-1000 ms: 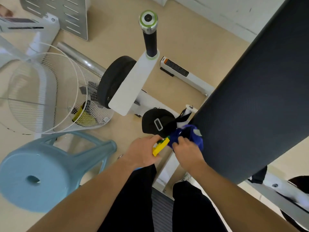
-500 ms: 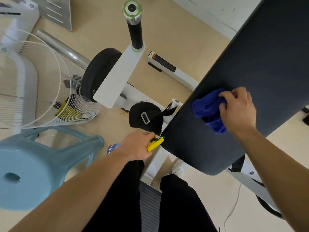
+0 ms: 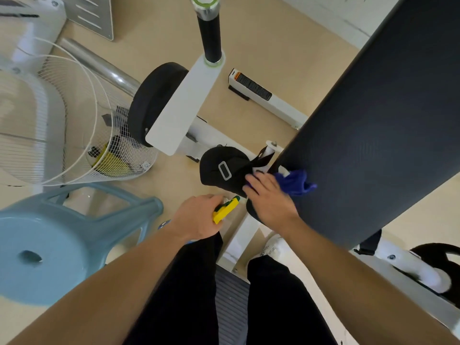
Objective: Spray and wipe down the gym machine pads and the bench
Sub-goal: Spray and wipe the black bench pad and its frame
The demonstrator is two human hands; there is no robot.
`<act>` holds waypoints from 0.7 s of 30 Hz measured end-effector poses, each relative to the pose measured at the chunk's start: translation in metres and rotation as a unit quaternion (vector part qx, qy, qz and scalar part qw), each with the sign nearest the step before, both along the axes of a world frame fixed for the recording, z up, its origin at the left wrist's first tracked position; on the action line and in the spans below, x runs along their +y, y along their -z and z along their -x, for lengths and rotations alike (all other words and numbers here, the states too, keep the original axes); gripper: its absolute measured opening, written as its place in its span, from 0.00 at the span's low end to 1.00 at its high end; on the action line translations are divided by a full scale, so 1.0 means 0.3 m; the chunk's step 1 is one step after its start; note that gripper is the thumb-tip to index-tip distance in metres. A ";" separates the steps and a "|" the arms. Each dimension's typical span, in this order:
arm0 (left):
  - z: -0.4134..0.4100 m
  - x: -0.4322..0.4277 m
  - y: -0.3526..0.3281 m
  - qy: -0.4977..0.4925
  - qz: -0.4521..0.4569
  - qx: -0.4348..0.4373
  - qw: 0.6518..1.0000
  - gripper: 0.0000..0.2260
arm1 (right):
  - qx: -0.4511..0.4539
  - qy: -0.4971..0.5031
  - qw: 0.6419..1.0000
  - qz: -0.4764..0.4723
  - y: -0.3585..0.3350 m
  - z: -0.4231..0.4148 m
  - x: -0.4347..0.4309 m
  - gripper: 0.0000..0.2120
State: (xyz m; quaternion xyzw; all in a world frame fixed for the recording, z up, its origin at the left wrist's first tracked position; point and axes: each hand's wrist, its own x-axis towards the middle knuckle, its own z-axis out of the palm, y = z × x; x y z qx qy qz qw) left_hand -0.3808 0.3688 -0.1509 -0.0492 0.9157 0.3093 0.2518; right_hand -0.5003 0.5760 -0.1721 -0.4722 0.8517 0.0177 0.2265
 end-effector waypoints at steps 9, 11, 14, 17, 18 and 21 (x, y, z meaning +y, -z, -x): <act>0.012 -0.020 0.003 0.005 -0.014 -0.003 1.000 0.15 | 0.052 -0.274 0.949 -0.149 0.093 -0.162 0.014 0.16; 0.020 -0.016 0.001 0.001 -0.020 -0.005 1.000 0.16 | 0.057 -0.284 0.954 -0.081 0.065 -0.085 0.065 0.18; 0.032 -0.006 -0.002 0.012 -0.014 -0.011 1.000 0.14 | 0.080 -0.257 0.962 -0.032 -0.011 0.074 0.146 0.28; 0.036 0.011 -0.012 0.010 -0.007 -0.015 1.000 0.13 | 0.150 -0.182 0.972 0.007 -0.071 0.224 0.204 0.31; 0.036 0.017 -0.015 0.009 -0.007 -0.017 1.000 0.13 | 0.178 -0.165 0.970 0.018 -0.076 0.251 0.227 0.30; 0.039 0.031 -0.027 -0.001 -0.008 -0.027 1.000 0.13 | 0.219 -0.048 0.974 0.038 -0.071 0.208 0.224 0.28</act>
